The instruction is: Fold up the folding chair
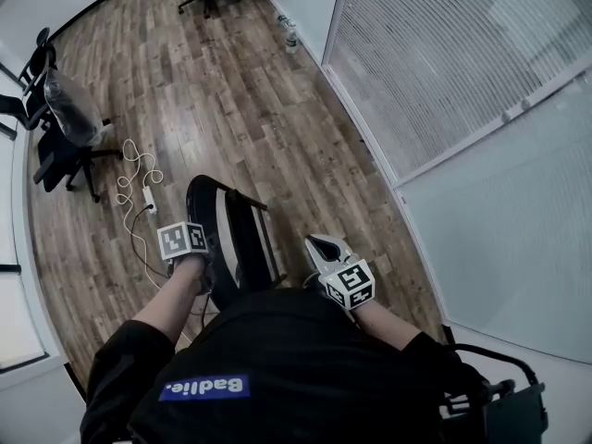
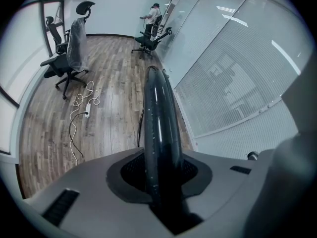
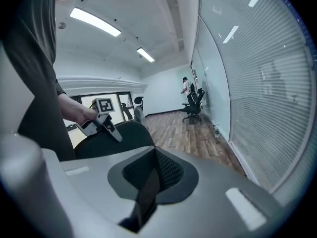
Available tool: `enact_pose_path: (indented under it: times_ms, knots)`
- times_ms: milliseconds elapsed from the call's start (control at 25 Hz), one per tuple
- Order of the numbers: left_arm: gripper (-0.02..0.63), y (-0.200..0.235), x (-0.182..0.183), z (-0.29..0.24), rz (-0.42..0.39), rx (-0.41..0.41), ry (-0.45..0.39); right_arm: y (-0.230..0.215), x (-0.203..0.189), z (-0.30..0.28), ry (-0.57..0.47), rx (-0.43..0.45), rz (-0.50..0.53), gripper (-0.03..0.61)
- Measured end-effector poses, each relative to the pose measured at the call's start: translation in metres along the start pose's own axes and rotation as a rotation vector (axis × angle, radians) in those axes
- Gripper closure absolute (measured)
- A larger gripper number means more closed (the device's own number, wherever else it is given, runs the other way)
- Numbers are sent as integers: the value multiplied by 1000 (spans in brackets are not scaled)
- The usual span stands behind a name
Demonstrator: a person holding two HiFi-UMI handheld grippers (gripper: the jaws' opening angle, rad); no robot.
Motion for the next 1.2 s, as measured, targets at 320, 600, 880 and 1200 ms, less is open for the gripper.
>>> enact_pose_path:
  times_ms: [320,600,880,1200]
  knots:
    - [529,-5,-4,-3,-3,8,-5,-7,3,3,-34,-28,32,577]
    - [529,-3,-3,-3,1,5,-5,-3,10,-12,-28,-2,70,577]
    - [529,0,-3,-3,-3,9,-6,-2,21,-22,-37,10,92,577]
    - [529,0,-5,-3,-6,13,-4,-2,20,-21,-30,13,93,577]
Point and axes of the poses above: the fingertips, and each gripper's own axes: z backward along the fingers, y to its left, x out of its top, the point moved 2 cm from there along z, backward along the fingers, and after that the axes turned 11 degrees about x, right-handed, at the moved point
